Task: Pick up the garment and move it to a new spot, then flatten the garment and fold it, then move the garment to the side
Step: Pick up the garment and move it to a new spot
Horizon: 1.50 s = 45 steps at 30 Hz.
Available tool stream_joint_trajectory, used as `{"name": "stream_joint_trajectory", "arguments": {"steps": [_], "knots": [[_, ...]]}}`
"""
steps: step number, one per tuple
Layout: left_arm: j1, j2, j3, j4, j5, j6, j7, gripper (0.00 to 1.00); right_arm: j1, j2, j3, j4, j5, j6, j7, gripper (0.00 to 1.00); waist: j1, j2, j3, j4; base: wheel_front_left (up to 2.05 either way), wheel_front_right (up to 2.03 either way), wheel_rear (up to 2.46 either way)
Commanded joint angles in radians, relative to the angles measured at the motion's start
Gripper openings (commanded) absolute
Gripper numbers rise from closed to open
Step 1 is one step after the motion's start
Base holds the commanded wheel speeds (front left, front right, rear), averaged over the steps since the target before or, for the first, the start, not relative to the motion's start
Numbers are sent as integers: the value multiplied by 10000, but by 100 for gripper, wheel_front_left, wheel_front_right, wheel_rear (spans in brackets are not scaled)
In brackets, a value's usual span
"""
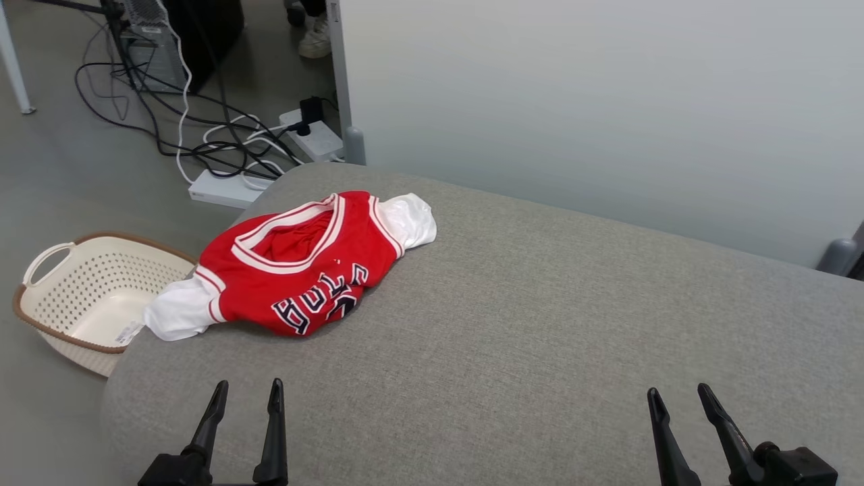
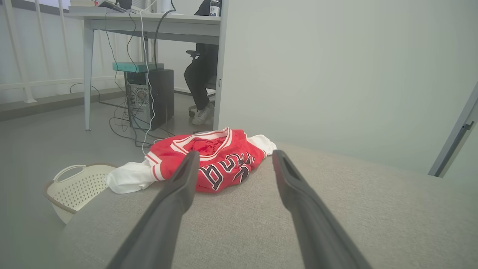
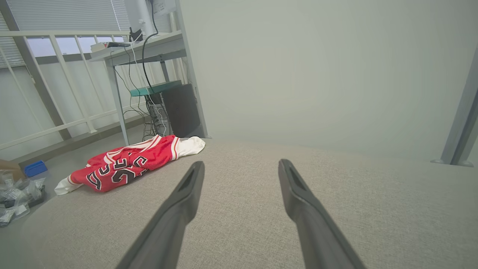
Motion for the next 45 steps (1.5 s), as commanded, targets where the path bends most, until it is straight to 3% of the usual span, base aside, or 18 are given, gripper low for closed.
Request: {"name": "stream_joint_trajectory", "arguments": {"steps": [1, 15, 29, 35, 38, 45], "knots": [[-510, -5, 320, -269, 116, -109, -103, 100, -313, -113, 223, -294, 68, 0, -61, 100, 0, 0, 18, 323, 0, 0, 0], [-623, -5, 395, -328, -490, 70, -103, 100, -272, -200, 277, -254, -61, 0, -61, 100, 0, 0, 288, 827, 0, 0, 0], [-2797, -5, 305, 88, -1775, 405, -103, 100, -1633, -1633, 952, -388, 17, 0, -61, 100, 0, 0, 2468, 66, 0, 0, 0], [-4367, -5, 642, 1243, -2474, 87, -103, 100, -2185, -2037, 1056, -434, 73, 0, -61, 100, 0, 0, 3370, -399, 0, 0, 0], [-5216, -5, 883, 2222, -3405, -404, -103, 100, -2462, -2175, 1093, -474, 89, 0, -61, 100, 0, 0, 3776, -689, 0, 0, 0], [-6950, 74, 1694, 4810, -2955, -1105, -103, 100, -3068, -2162, 1190, -587, 104, 0, -61, 100, 0, 0, 4407, -1552, 0, 0, 0]]}}
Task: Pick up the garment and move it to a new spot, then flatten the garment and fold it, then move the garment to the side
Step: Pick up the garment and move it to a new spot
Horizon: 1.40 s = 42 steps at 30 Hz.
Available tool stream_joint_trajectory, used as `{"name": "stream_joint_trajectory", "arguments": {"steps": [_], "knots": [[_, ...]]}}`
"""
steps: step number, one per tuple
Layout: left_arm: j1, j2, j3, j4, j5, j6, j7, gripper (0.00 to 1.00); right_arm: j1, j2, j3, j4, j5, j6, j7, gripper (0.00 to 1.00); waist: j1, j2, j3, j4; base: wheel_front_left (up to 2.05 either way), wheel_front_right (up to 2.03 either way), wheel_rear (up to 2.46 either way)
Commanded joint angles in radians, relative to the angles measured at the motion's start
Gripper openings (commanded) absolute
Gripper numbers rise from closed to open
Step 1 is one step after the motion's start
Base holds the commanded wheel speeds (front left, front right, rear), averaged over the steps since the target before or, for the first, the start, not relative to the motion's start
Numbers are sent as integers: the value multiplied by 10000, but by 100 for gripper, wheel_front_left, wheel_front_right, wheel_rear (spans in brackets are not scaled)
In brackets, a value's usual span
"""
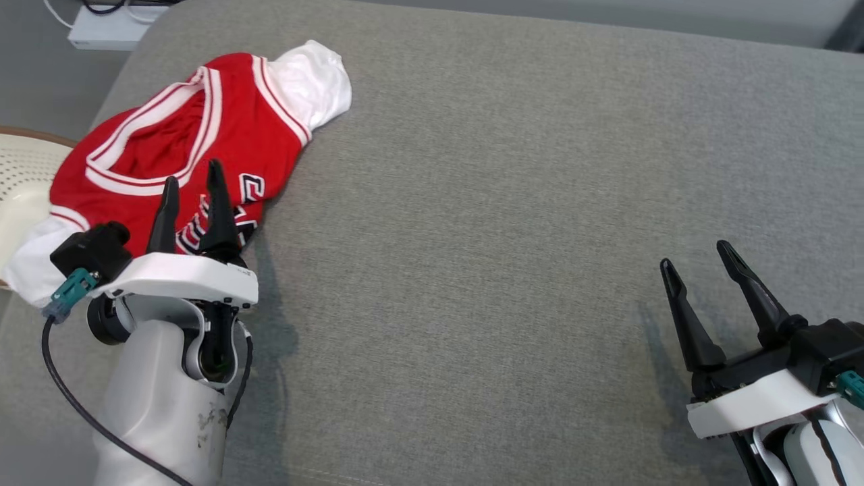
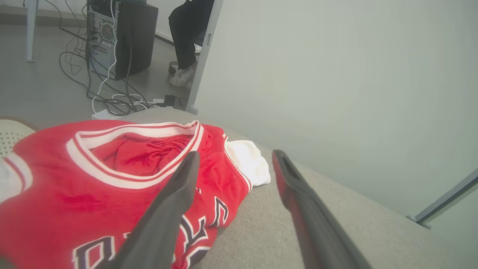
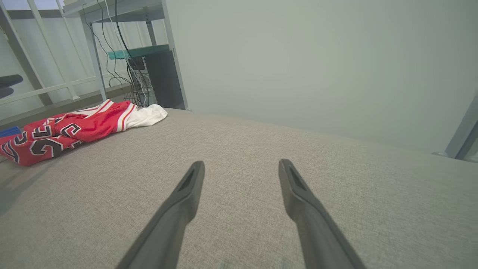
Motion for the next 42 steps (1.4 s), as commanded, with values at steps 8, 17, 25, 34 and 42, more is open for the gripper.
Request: {"name": "stream_joint_trajectory", "arguments": {"steps": [8, 17, 25, 34, 42], "knots": [[-1837, 1060, 677, 3174, 762, 432, -57, 100, -490, 55, 219, -365, 138, -2, -61, 100, 0, 0, 802, -1209, 0, 0, 0], [-2849, 1506, 739, 5369, 953, 1191, 77, 100, -678, 161, 181, -402, 119, -2, -61, 100, 0, 0, 1095, -1478, 0, 0, 0], [-3354, 1770, 608, 6543, 1046, 1626, 201, 100, -795, 159, 264, -319, 168, -2, -61, 100, 0, 0, 1082, -1508, 0, 0, 0], [-3159, 1743, 790, 6377, 745, 951, -24, 0, -724, 94, 421, -190, 317, -2, -61, 100, 0, 0, 629, -1460, 0, 0, 0], [-1753, 1497, 1703, 2438, 1432, 788, -54, 0, -461, 314, 430, -56, 398, -2, -61, 100, 0, 0, -265, -1504, 0, 0, 0]]}}
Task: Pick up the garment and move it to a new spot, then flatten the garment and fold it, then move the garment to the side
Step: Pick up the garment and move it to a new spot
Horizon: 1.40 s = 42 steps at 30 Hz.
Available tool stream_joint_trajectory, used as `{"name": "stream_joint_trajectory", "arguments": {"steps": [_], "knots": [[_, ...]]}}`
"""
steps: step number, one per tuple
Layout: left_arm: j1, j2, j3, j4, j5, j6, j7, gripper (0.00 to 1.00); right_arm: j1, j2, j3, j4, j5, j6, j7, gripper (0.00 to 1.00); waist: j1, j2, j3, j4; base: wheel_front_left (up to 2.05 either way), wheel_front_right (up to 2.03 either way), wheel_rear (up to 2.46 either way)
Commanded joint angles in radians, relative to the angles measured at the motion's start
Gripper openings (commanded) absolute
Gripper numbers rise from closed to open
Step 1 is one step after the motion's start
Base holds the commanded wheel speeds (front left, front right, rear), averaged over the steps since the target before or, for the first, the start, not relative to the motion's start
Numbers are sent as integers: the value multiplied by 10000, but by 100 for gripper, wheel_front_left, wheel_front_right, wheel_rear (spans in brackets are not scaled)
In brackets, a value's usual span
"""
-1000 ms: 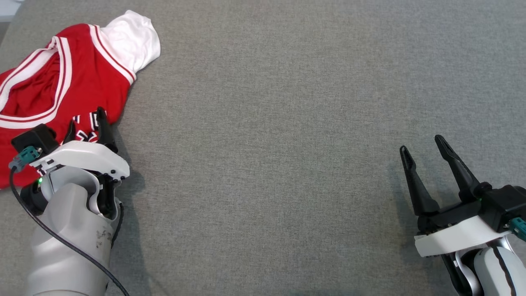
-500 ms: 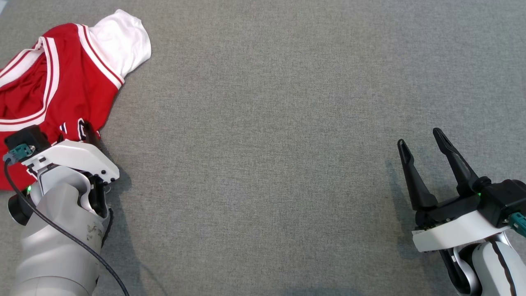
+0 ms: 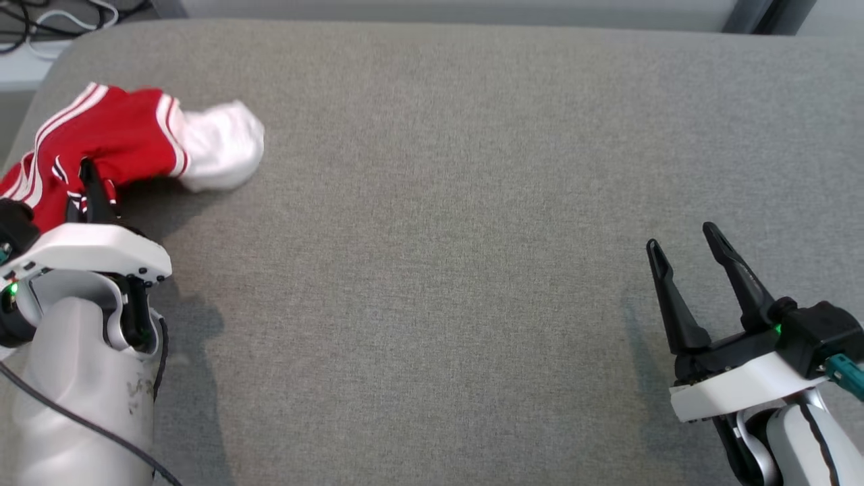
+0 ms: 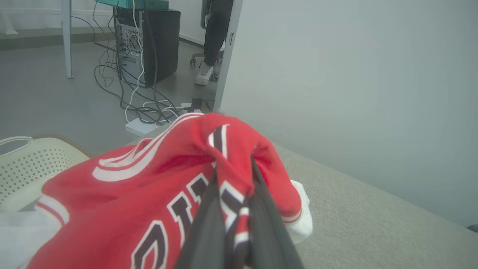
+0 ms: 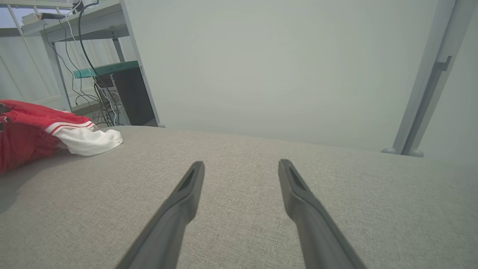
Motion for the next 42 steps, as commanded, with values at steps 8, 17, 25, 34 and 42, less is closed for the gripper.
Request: {"name": "stream_joint_trajectory", "arguments": {"steps": [8, 17, 25, 34, 42], "knots": [[1196, -239, 656, -2885, 1230, -407, -103, 0, 621, 319, 240, -25, 152, 0, -61, 100, 0, 0, -1382, -414, 0, 0, 0], [1694, -742, -52, -4063, 1633, -929, -104, 0, 1142, 534, -1, -28, 160, 0, -61, 100, 0, 0, -2304, -1124, 0, 0, 0], [1636, -855, -1680, -3997, 1270, -945, -104, 0, 1326, 634, -124, -99, 115, 0, -61, 100, 0, 0, -2531, -1945, 0, 0, 0], [1285, -860, -4086, -3796, -108, -421, -104, 0, 1320, 697, -170, -133, 101, 0, -61, 100, 0, 0, -2497, -2997, 0, 0, 0], [1209, -861, -5845, -3091, -808, 62, -92, 0, 1250, 777, -124, -107, 103, 0, -61, 100, 0, 0, -2393, -3695, 0, 0, 0]]}}
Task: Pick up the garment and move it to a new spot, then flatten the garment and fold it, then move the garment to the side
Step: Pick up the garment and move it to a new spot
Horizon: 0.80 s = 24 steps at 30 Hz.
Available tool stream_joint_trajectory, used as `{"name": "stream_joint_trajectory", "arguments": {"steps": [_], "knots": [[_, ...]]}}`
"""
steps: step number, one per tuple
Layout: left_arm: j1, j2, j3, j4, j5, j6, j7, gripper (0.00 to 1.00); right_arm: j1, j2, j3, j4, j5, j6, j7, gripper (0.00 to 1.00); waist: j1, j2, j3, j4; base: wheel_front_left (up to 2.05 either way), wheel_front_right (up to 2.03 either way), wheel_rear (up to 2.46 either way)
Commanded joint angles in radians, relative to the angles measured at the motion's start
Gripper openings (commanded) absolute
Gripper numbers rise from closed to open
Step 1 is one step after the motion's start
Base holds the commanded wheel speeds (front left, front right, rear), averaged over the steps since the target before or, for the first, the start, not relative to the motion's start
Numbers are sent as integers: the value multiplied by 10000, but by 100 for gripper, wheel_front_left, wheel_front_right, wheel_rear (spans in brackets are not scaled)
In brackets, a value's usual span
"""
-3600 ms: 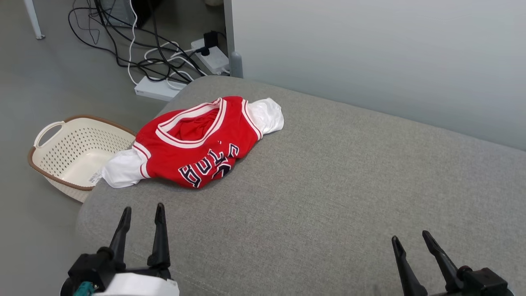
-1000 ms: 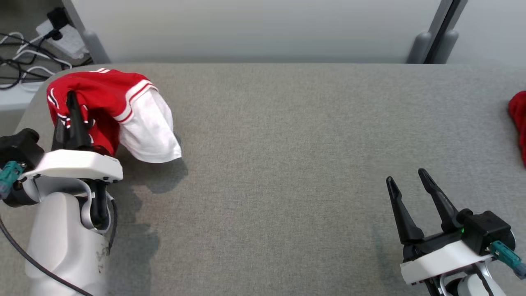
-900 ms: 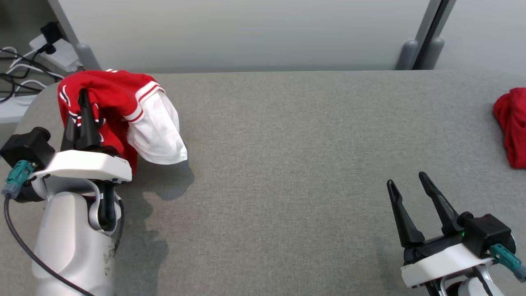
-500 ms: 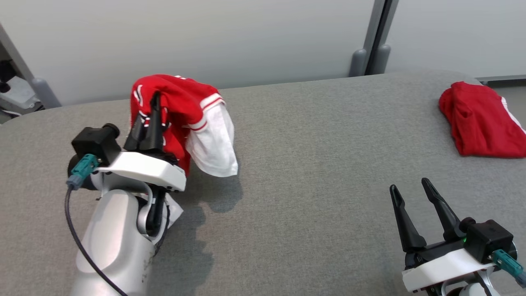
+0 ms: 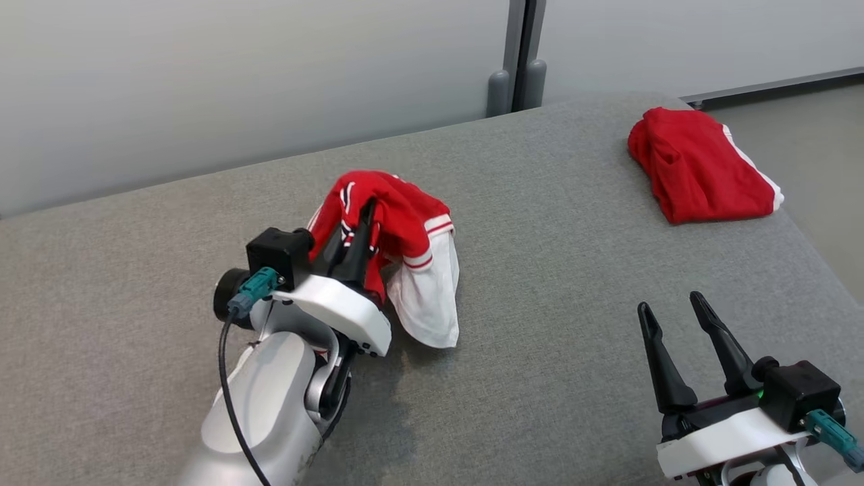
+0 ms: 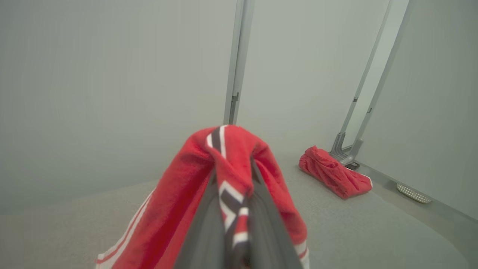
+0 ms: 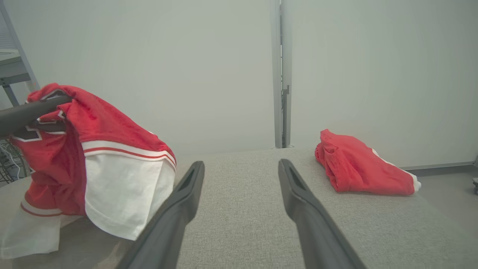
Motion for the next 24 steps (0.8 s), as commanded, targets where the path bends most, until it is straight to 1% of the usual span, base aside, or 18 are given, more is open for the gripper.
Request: {"name": "stream_joint_trajectory", "arguments": {"steps": [1, 8, 9, 10, 13, 17, 20, 24], "knots": [[-404, 242, -54, 19, -278, 113, -90, 0, -189, -52, 261, -291, 32, 0, -61, 100, 0, 0, 64, -210, 0, 0, 0], [-181, 241, -1180, 1053, -1019, 190, -95, 0, -266, 87, 329, -140, 111, 0, -61, 100, 0, 0, 134, -472, 0, 0, 0], [-175, 241, -1267, 1153, -1100, 222, -97, 93, -266, 98, 347, -112, 114, 0, -61, 100, 0, 0, 137, -476, 0, 0, 0], [-178, 241, -1309, 1183, -1133, 255, -98, 100, -269, 111, 363, -87, 118, 0, -61, 100, 0, 0, 138, -480, 0, 0, 0], [-80, 241, -1268, 1133, -1066, 379, -100, 100, -276, 166, 393, -35, 157, 0, -61, 100, 0, 0, 118, -473, 0, 0, 0], [126, 241, -1100, 929, -1065, 348, -101, 100, -248, 205, 382, 20, 197, 0, -61, 100, 0, 0, 66, -365, 0, 0, 0], [337, 241, -775, 539, -1052, 324, -101, 100, -205, 231, 363, 61, 203, 0, -61, 100, 0, 0, -22, -177, 0, 0, 0], [689, 314, -69, -374, -652, 516, -102, 100, -151, 256, 338, 70, 222, 0, -61, 100, 0, 0, -161, 212, 0, 0, 0]]}}
